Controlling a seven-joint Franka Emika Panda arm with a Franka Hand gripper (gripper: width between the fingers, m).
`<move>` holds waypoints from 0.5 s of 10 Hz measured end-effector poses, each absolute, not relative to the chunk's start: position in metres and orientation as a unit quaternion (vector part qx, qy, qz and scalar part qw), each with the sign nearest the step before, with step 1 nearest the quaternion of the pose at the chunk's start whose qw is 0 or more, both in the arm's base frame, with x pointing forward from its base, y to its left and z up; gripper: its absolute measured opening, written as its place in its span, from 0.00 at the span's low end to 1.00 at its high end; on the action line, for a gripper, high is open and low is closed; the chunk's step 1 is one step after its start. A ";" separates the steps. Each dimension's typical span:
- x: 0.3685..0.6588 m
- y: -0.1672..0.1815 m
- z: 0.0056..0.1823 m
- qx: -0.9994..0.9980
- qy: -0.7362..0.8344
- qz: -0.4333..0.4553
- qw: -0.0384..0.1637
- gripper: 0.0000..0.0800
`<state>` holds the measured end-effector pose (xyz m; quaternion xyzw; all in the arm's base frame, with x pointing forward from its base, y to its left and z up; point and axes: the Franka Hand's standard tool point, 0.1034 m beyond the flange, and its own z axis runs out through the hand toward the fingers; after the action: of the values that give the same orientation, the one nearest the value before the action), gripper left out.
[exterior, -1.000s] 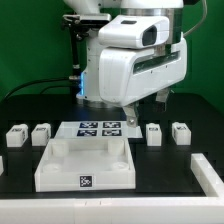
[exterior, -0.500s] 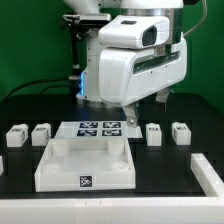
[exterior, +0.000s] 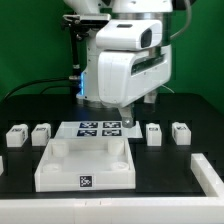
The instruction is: Assemble one leg
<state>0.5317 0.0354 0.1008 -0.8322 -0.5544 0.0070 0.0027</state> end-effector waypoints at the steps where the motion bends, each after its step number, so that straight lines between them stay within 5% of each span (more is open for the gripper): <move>1: 0.526 0.028 0.097 -0.801 -0.598 0.011 0.005 0.81; 5: 0.520 0.020 0.092 -0.788 -0.616 0.013 0.006 0.81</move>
Offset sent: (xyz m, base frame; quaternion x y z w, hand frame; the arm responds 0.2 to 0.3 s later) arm 0.0000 0.0000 0.0000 0.0000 0.0000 0.0000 1.0000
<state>0.5202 0.0200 0.0915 -0.7879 -0.6156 0.0134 0.0058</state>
